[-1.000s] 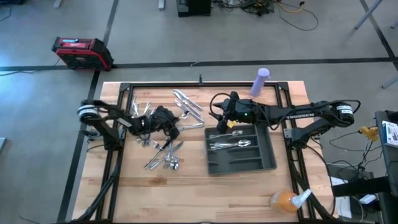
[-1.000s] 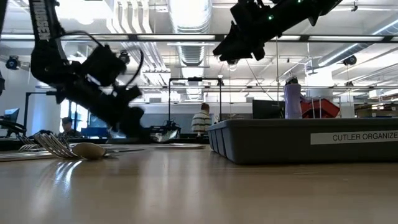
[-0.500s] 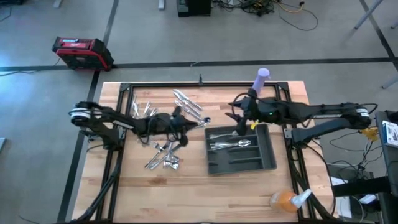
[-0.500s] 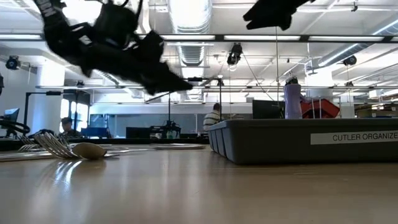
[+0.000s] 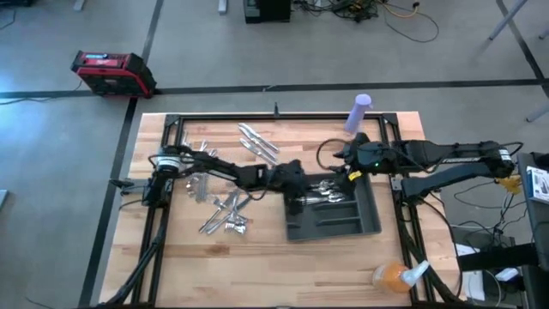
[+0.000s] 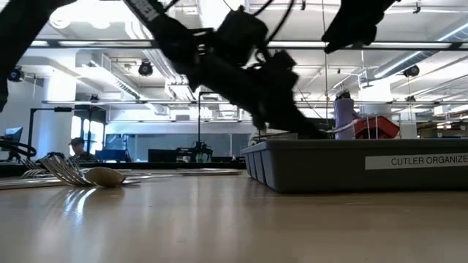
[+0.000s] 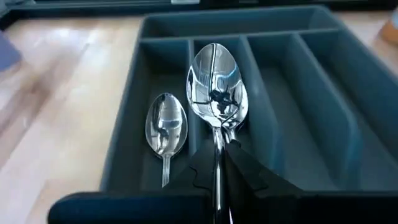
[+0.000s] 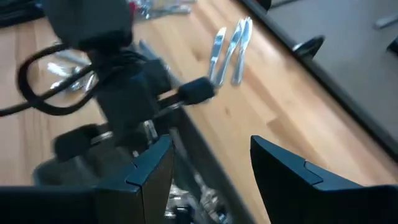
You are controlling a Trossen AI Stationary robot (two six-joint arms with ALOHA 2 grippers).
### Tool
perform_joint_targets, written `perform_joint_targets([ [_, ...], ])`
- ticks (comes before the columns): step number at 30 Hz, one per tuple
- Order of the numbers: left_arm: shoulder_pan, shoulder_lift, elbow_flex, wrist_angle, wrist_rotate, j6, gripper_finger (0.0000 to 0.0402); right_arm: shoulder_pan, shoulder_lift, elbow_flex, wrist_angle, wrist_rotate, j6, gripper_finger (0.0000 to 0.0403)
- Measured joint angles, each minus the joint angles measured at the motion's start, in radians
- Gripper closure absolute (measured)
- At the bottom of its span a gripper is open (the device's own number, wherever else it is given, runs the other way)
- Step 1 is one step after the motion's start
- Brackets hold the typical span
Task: Sort silverware
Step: Put the spoon into the gray silverware tray
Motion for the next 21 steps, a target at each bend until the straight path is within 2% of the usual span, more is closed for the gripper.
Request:
perform_joint_targets([
  [6, -0.019, 0.133, 0.138, -0.073, 0.052, -0.012, 0.0391, 0.09, 0.024, -0.01, -0.021, 0.009, 0.076, 0.0213],
  [11, -0.031, 0.172, 0.205, -0.112, 0.065, -0.026, 0.0378, 0.116, 0.057, -0.016, -0.027, 0.036, 0.125, 0.0213],
  [15, -0.033, 0.15, 0.205, -0.144, 0.057, -0.017, 0.0366, 0.117, 0.097, -0.018, -0.03, 0.036, 0.135, 0.0213],
  [21, -0.035, 0.05, 0.201, -0.22, 0.054, 0.044, 0.0341, 0.117, 0.159, -0.018, -0.03, 0.035, 0.133, 0.0213],
])
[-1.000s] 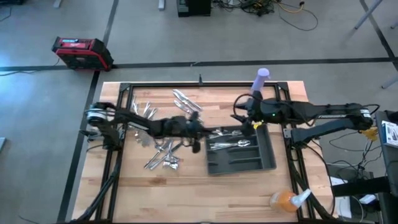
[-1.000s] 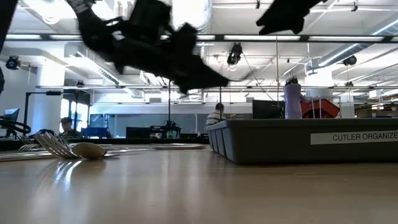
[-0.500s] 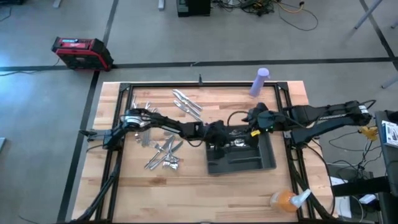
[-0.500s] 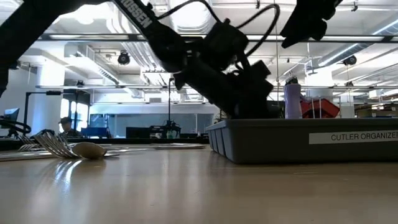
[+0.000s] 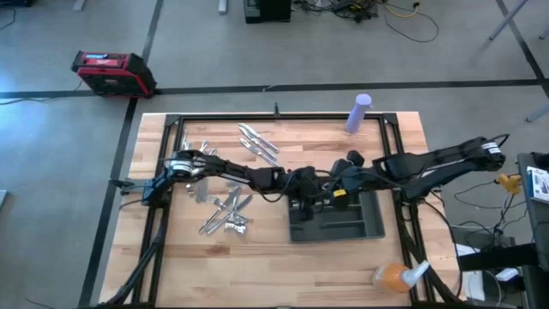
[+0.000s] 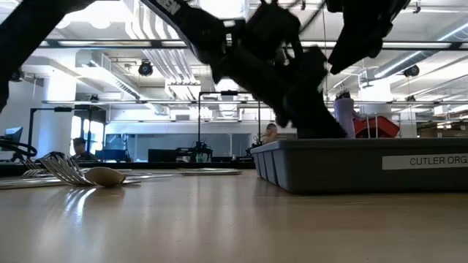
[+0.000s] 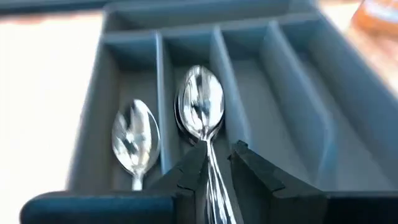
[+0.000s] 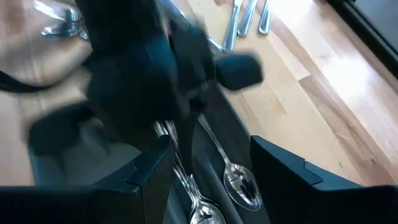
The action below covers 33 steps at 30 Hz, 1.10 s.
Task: Sort silverware
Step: Put the spoon into the gray silverware tray
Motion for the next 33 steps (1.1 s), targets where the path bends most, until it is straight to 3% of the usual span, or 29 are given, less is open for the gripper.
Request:
perform_joint_targets([
  [5, -0.004, -0.111, -0.141, -0.022, -0.01, 0.001, 0.0318, -0.002, 0.012, 0.003, -0.03, 0.078, -0.01, 0.0213],
  [12, -0.014, -0.367, -0.483, 0.091, -0.171, -0.015, 0.0299, -0.009, 0.061, -0.002, 0.119, 0.091, -0.097, 0.0213],
  [18, -0.046, -0.585, -0.749, 0.217, -0.28, -0.107, 0.029, -0.081, 0.212, 0.012, 0.353, -0.076, -0.265, 0.0213],
  [23, -0.112, -0.756, -0.926, 0.204, -0.377, -0.2, 0.0295, -0.127, 0.379, 0.091, 0.487, -0.244, -0.422, 0.0213],
  [29, -0.215, -0.892, -1.016, -0.031, -0.412, -0.411, 0.0322, -0.127, 0.59, 0.276, 0.49, -0.278, -0.62, 0.0213],
  [33, -0.277, -0.929, -1.036, -0.212, -0.469, -0.567, 0.0337, -0.128, 0.732, 0.394, 0.491, -0.36, -0.699, 0.0213],
])
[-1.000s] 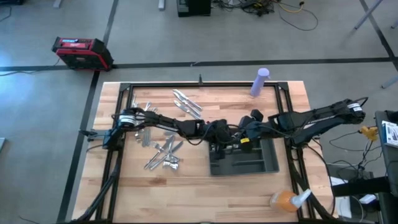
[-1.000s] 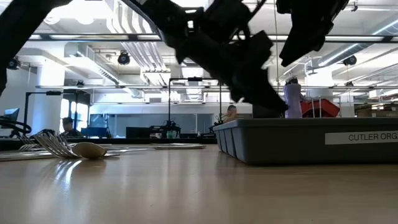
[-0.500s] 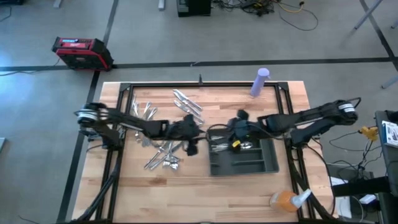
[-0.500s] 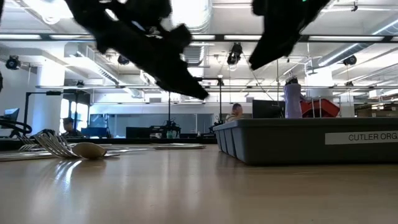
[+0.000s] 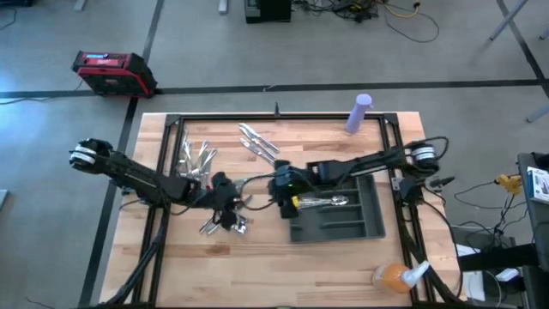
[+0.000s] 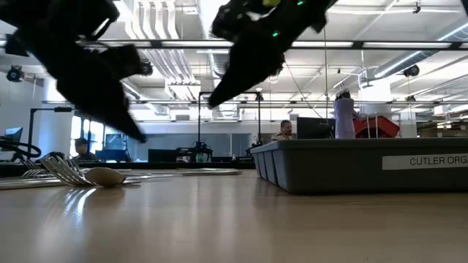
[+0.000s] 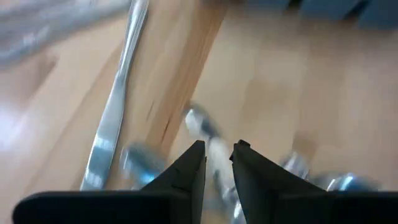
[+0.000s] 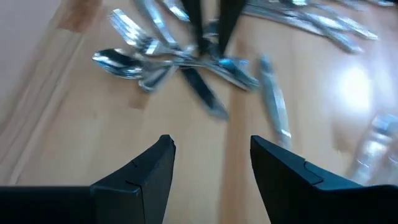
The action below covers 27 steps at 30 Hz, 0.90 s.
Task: Sort silverware
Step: Put the spoon into the gray silverware tray
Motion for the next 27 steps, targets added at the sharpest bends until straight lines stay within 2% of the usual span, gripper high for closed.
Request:
perform_joint_targets([
  [4, -0.031, -0.018, 0.0, -0.075, -0.001, -0.085, 0.0336, 0.001, 0.109, 0.093, -0.007, -0.039, -0.081, 0.0213],
  [7, -0.033, -0.011, 0.0, -0.079, 0.049, -0.102, 0.0335, 0.0, 0.165, 0.138, -0.011, -0.038, -0.112, 0.0213],
  [11, -0.032, 0.028, 0.0, -0.085, 0.102, -0.133, 0.0337, -0.003, 0.202, 0.159, -0.009, -0.038, -0.125, 0.0213],
  [17, -0.026, 0.123, 0.001, -0.048, 0.097, -0.134, 0.0338, -0.007, 0.226, 0.162, 0.019, -0.035, -0.069, 0.0213],
  [20, -0.018, 0.18, 0.008, 0.069, 0.092, -0.051, 0.0338, -0.006, 0.23, 0.162, 0.022, -0.034, -0.009, 0.0213],
  [24, 0.002, 0.242, 0.015, 0.259, 0.089, 0.159, 0.0338, -0.007, 0.23, 0.162, 0.04, -0.006, 0.105, 0.0213],
  [27, 0.023, 0.246, 0.047, 0.2, -0.05, 0.207, 0.0338, -0.008, 0.23, 0.168, 0.043, 0.011, 0.249, 0.0213],
])
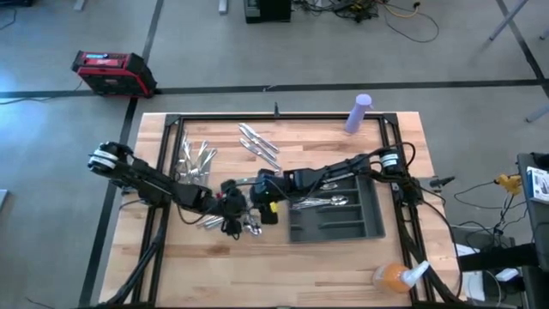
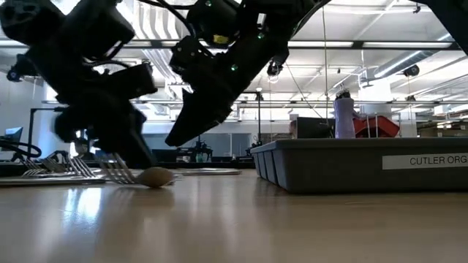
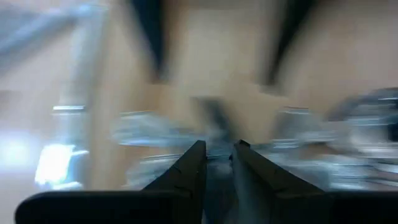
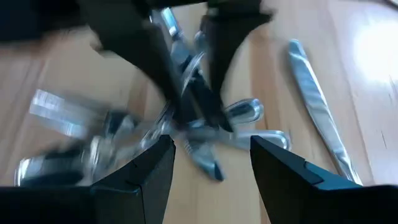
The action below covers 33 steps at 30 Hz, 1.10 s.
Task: Sort silverware
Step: Put the spoon into the gray silverware tray
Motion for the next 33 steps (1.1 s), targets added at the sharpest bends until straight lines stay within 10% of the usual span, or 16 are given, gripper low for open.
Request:
perform_joint_targets([
  [5, 0.008, -0.053, 0.044, -0.285, -0.359, -0.098, 0.0338, 0.012, 0.019, 0.004, -0.007, -0.001, 0.233, 0.0213],
  [12, 0.015, -0.204, 0.042, -0.463, -0.55, -0.193, 0.0338, 0.042, 0.079, 0.031, -0.002, -0.001, 0.356, 0.0213],
  [24, 0.02, -0.384, 0.023, -0.419, -0.57, -0.111, 0.0338, 0.068, 0.227, 0.236, -0.228, 0.074, 0.342, 0.0231],
  [33, 0.019, -0.391, 0.029, -0.394, -0.544, -0.103, 0.0338, 0.049, 0.22, 0.242, -0.32, 0.064, 0.296, 0.0386],
])
